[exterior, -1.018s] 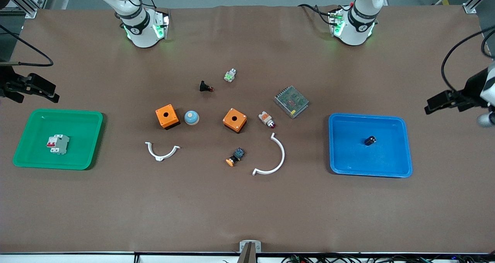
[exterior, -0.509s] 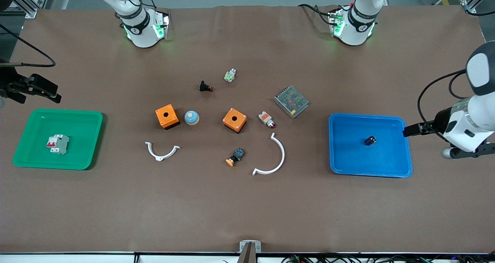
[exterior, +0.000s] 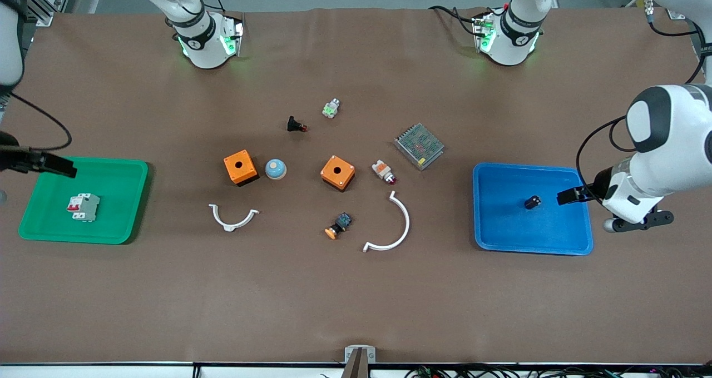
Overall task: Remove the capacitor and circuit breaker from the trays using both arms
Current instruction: 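Move the left gripper over the blue tray while the right gripper reaches the green tray, then lower both grippers and grasp the capacitor and the breaker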
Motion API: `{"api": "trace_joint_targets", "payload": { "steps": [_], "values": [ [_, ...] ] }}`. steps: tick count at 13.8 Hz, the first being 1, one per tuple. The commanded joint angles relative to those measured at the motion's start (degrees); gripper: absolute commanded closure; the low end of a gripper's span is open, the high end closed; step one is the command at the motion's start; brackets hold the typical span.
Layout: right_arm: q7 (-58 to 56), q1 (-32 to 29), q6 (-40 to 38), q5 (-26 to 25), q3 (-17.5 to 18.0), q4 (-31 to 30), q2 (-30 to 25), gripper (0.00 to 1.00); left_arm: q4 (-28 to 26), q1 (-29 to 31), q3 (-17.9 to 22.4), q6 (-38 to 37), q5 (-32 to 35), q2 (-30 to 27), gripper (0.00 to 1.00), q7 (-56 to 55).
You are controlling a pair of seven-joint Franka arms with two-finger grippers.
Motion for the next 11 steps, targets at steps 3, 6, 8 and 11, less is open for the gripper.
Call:
{"api": "trace_joint_targets", "payload": {
  "steps": [3,6,8,11],
  "values": [
    [-11.0,-6.6,4.5,-1.0,0.7,2.2,7.2,0.00,-8.5,0.0,-0.4,8.6,0.9,-1.7,0.00,-1.2],
    [-18.7,-10.2,8.1,-1.0,0.7,2.3,11.0,0.00,-13.4,0.1,-0.4,13.9,0.9,-1.7,0.00,-1.1],
    [-21.1,-12.1,9.9,-1.0,0.7,2.3,13.1,0.00,-17.0,0.1,-0.4,17.9,0.9,-1.7,0.00,-1.1],
    [-27.2,-14.8,14.9,-0.5,0.7,2.2,16.0,0.00,-20.5,0.2,-0.4,22.7,0.9,-0.7,0.03,-1.0]
  ]
}}
